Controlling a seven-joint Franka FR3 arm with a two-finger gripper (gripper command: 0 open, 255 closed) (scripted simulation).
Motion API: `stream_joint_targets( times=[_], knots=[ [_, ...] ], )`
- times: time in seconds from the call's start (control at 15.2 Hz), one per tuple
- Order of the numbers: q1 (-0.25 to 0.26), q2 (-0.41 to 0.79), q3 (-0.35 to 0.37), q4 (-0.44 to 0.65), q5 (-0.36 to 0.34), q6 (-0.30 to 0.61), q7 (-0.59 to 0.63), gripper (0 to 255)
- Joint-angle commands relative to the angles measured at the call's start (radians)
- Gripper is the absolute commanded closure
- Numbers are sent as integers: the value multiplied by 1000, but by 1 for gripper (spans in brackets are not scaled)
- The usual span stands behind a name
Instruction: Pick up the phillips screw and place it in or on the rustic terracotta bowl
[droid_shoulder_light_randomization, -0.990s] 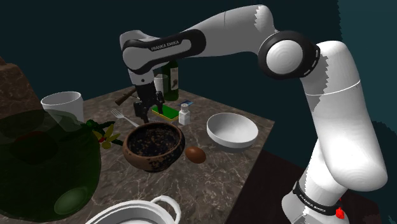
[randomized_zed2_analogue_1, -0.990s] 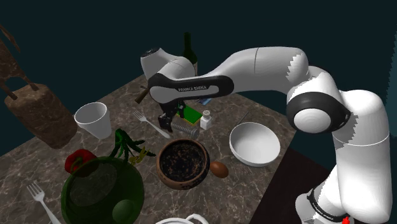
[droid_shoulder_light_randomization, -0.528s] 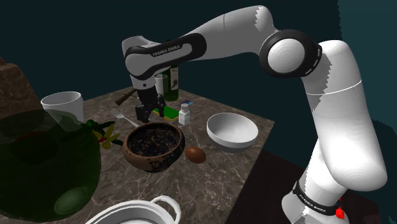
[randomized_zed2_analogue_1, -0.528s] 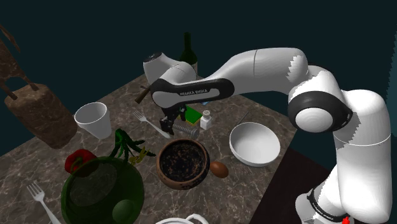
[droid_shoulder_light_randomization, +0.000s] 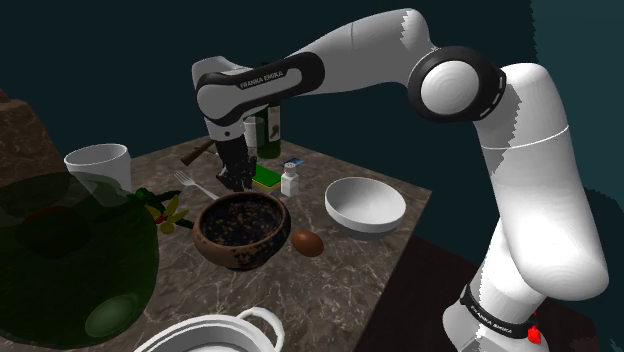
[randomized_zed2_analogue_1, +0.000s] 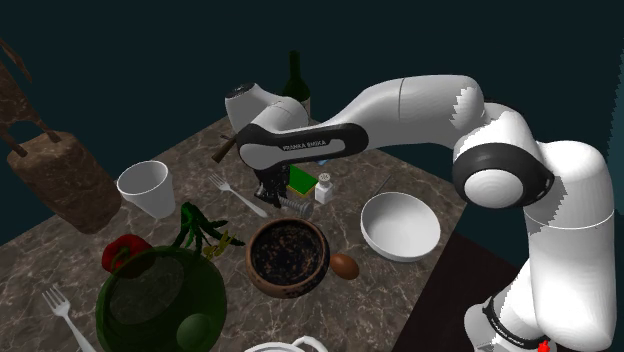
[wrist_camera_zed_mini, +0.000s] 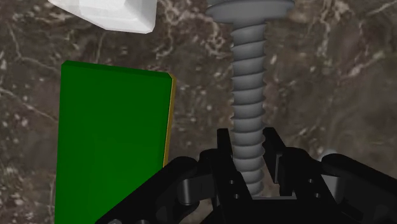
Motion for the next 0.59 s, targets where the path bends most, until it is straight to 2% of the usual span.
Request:
stream_joint_targets(
  times=[0.0,0.26,0.53],
  knots=[
    [0,0,0,0,0,0,0,255],
    [0,0,0,0,0,0,0,255],
    [1,-11,1,37,2,-47,-1,255]
  ],
)
